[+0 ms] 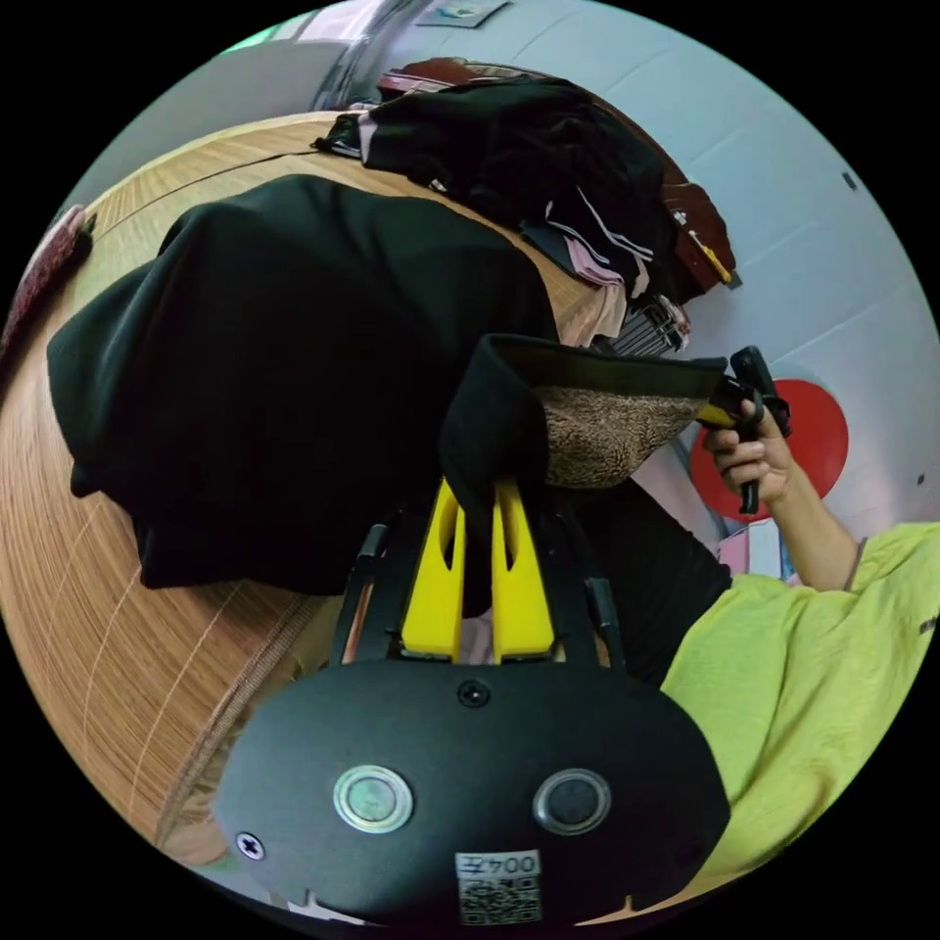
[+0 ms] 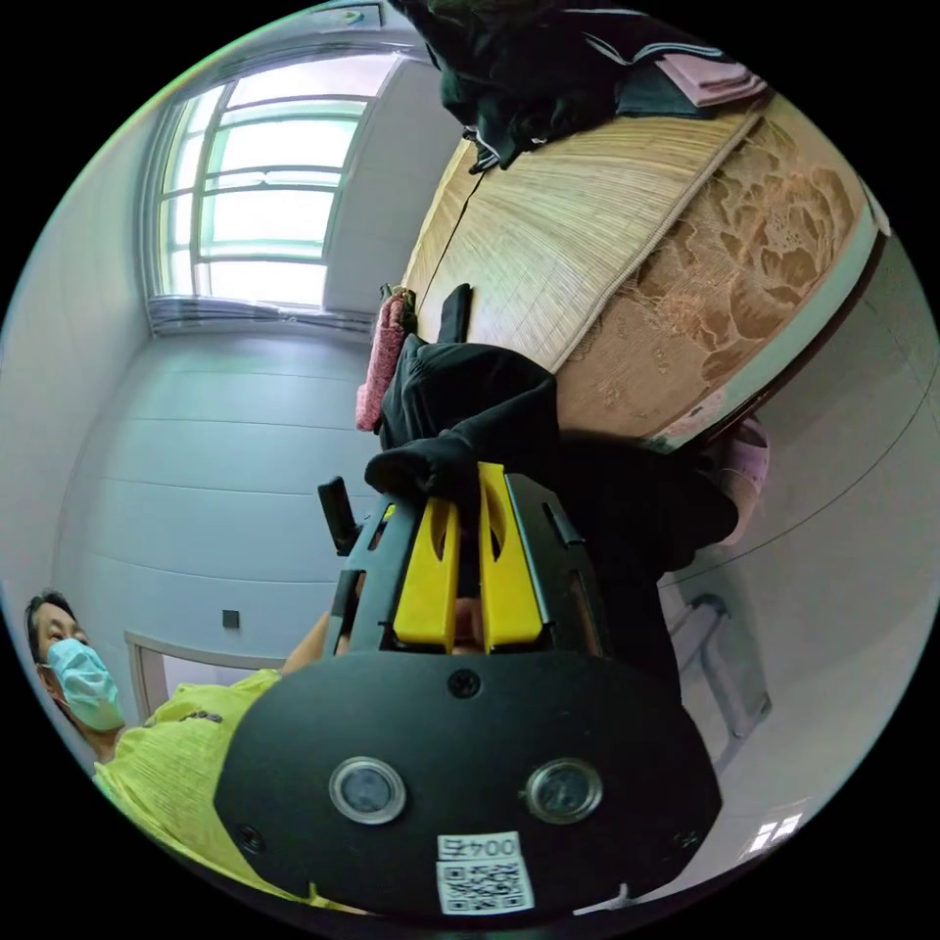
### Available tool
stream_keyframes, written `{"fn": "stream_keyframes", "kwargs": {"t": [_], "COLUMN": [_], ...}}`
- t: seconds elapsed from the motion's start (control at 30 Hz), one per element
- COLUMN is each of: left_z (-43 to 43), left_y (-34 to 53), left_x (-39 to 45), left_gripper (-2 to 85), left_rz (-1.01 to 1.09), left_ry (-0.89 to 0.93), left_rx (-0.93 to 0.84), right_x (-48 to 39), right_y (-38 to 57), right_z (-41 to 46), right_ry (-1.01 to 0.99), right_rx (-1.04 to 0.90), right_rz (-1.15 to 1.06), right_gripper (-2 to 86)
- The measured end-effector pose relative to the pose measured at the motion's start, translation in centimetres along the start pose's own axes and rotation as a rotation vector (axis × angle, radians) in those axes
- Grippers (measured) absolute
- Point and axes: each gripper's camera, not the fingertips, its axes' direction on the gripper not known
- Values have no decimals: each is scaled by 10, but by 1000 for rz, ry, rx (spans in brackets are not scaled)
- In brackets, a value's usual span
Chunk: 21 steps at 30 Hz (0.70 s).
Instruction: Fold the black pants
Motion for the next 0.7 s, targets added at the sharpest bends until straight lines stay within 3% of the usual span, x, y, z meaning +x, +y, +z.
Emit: {"fn": "stream_keyframes", "kwargs": {"t": [0.17, 0.47, 0.7], "left_z": [12, 33, -40], "left_y": [20, 63, 115], "left_x": [5, -18, 0], "left_gripper": [55, 61, 8], "left_rz": [86, -12, -46], "left_ry": [59, 335, 129], "left_rx": [63, 135, 302], "right_x": [-3, 15, 4], "right_y": [9, 39, 80], "right_z": [14, 35, 14], "right_ry": [47, 107, 253], "right_rx": [-9, -27, 122], "right_rz": [-74, -97, -172], "right_gripper": [41, 41, 37]}}
